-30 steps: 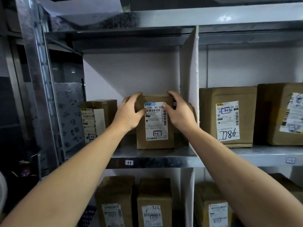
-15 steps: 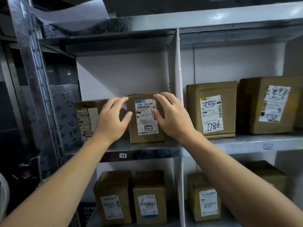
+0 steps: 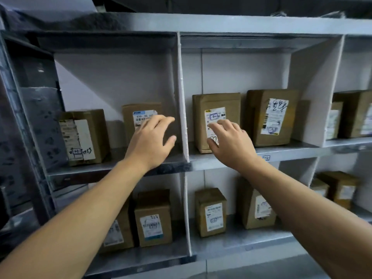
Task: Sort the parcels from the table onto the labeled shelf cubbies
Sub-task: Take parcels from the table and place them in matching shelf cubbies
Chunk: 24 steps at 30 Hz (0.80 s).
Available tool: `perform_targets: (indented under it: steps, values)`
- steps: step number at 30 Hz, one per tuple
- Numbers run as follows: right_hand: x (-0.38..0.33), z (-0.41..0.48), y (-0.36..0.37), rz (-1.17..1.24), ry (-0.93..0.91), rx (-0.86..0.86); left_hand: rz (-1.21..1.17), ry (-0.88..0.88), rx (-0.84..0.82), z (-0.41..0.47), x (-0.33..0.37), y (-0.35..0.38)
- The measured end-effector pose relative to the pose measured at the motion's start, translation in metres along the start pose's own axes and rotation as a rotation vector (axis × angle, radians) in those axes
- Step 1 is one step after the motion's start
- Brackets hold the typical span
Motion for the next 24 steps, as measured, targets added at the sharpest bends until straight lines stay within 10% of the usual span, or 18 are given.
perform_targets:
  steps: [15,24]
  values:
    - [0.121,0.082,-0.011,-0.07,-0.093,0.09,-0.041,0.03,0.104,0.123,0.081,0.081]
    - [0.149,0.124,0.035,0.33,-0.121,0.051,0.055,-0.216,0.037,0.147,0.071,0.127]
Point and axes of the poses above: each hand's wrist, its own z-axis towards the middle knuckle, its own y-axis out of the palm, x = y × z, the point moved 1 cm from there along z, towards the middle knuckle, and after that the axes turned 1 degree about z, right-handed, at the moved point
